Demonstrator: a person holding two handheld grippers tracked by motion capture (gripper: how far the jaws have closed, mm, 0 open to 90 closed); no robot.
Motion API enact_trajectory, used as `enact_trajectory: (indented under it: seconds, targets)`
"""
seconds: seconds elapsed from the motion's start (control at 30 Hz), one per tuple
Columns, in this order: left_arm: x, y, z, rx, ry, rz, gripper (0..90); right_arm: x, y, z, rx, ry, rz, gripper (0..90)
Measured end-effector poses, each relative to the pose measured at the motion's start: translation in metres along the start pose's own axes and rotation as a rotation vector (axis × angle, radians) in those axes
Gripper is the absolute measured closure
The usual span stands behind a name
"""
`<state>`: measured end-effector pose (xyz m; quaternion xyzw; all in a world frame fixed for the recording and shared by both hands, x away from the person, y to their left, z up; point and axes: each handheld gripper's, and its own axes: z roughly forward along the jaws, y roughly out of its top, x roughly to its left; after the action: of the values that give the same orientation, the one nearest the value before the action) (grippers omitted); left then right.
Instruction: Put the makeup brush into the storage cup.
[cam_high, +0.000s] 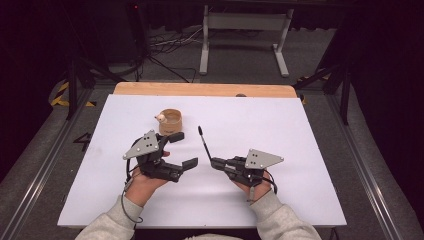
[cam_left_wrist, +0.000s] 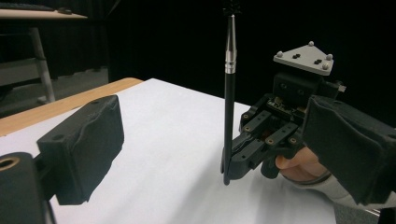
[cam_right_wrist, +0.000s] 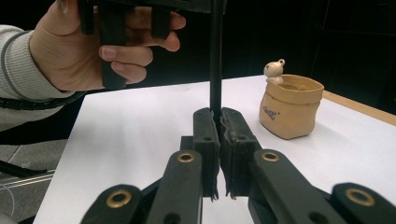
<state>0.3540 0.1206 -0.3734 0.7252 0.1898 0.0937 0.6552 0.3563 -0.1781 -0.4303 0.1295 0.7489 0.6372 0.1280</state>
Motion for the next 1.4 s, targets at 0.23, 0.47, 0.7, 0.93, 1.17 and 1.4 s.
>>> enact_trajectory:
  seconds: [0.23, 0.47, 0.7, 0.93, 1.17, 1.4]
  targets:
    - [-0.003, 0.002, 0.010, 0.014, -0.010, -0.003, 14.9, 0.001, 0.001, 0.000, -0.001, 0.001, -0.008, 85.7]
    - [-0.001, 0.002, 0.014, 0.005, -0.005, -0.018, 27.5, 0.001, 0.001, 0.000, 0.003, 0.001, -0.011, 85.6]
    - [-0.004, 0.001, 0.021, 0.017, -0.022, -0.010, 41.9, 0.002, 0.000, 0.001, 0.006, 0.001, -0.010, 85.6]
    - [-0.003, 0.001, 0.023, 0.000, -0.006, -0.027, 50.7, 0.002, 0.001, 0.001, 0.004, 0.004, -0.011, 85.6]
    - [-0.007, 0.002, 0.023, 0.019, -0.001, -0.023, 69.9, 0.003, 0.000, 0.001, 0.005, 0.002, -0.008, 85.6]
    - [-0.009, 0.002, 0.024, 0.033, 0.008, -0.021, 81.9, 0.002, 0.000, 0.001, 0.005, -0.001, -0.006, 85.6]
